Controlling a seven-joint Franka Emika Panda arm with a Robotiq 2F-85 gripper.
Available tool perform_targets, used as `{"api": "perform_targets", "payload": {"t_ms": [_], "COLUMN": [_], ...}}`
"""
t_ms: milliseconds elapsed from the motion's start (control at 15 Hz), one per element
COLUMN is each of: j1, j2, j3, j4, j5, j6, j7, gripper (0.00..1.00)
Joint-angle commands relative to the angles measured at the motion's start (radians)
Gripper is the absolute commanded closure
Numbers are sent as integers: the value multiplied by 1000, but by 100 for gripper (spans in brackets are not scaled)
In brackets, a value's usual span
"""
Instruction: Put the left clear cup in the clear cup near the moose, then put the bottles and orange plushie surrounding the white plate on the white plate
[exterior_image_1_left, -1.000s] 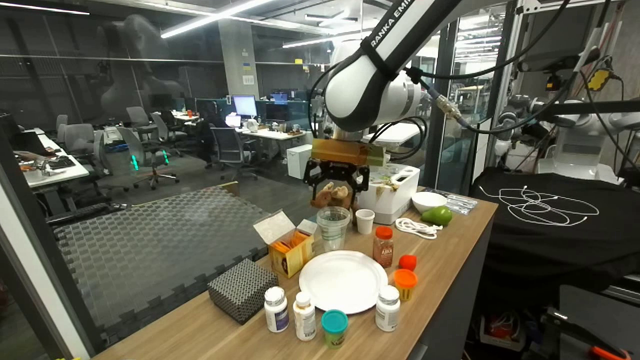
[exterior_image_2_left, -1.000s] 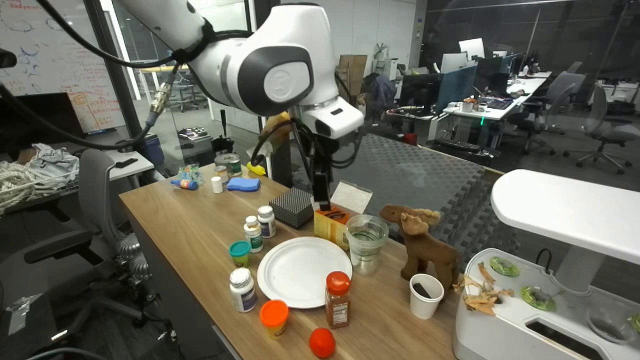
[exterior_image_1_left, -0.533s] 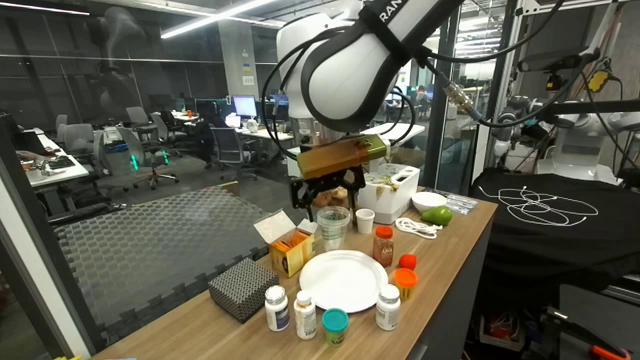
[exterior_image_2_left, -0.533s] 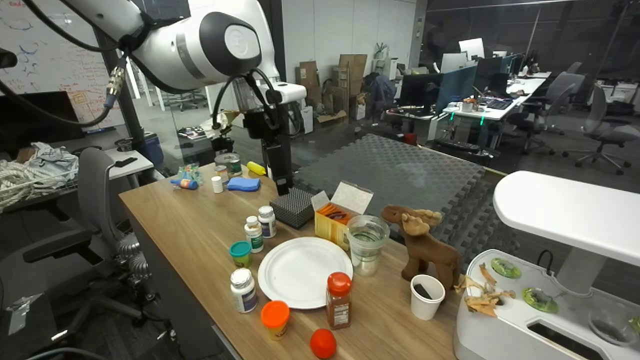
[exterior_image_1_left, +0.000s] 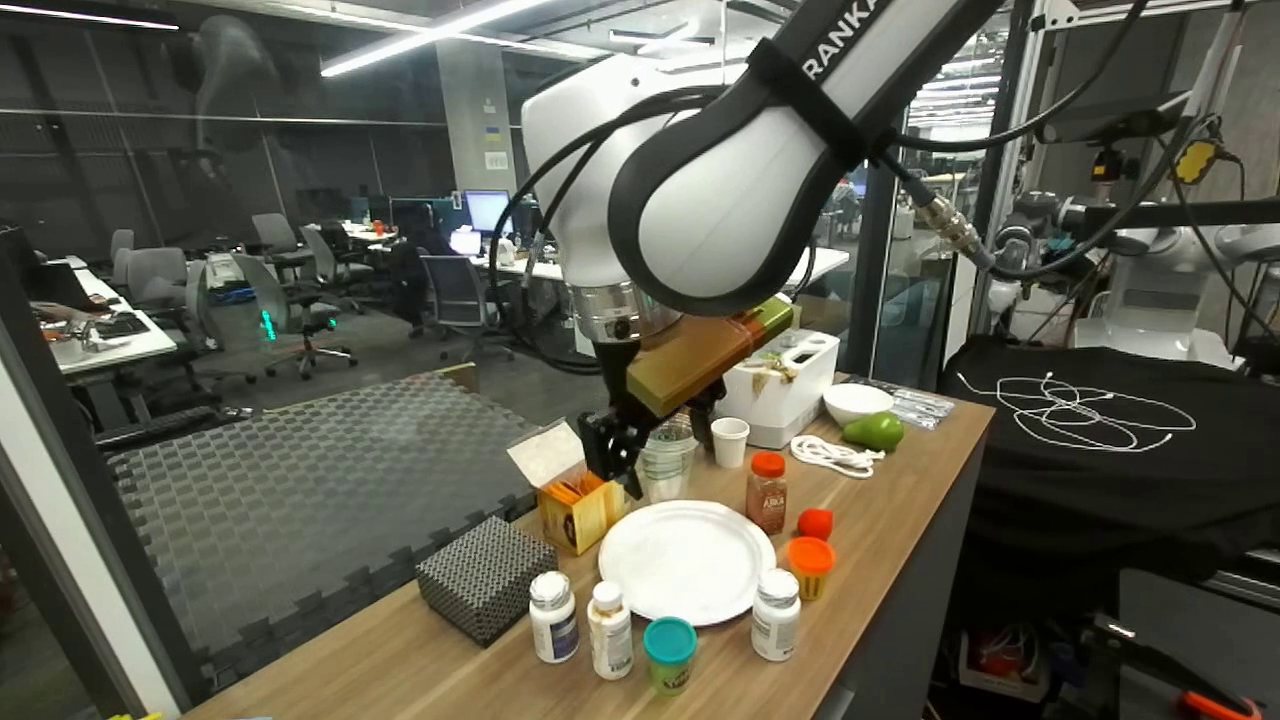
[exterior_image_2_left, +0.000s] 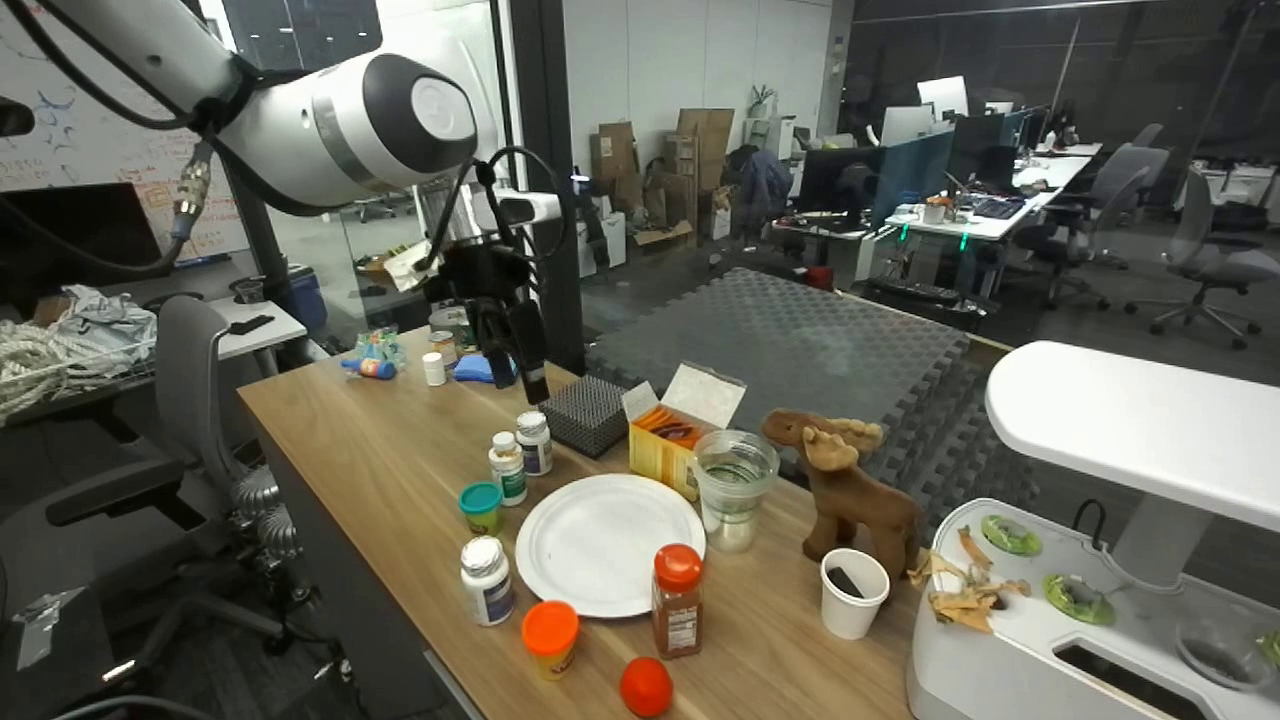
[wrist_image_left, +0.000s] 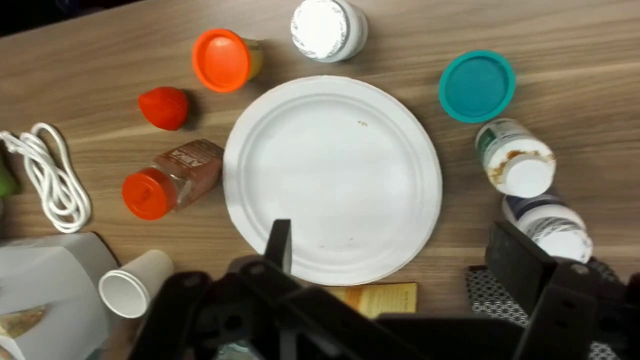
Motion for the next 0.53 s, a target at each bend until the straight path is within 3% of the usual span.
{"api": "perform_targets", "payload": {"t_ms": [0, 467], "j1": [5, -17], "j2": [28, 191], "j3": [56, 148], "j4": [13, 76], "j5": [11, 118], "j6": [92, 287], "j7": [-120, -463], "gripper": [0, 0]}}
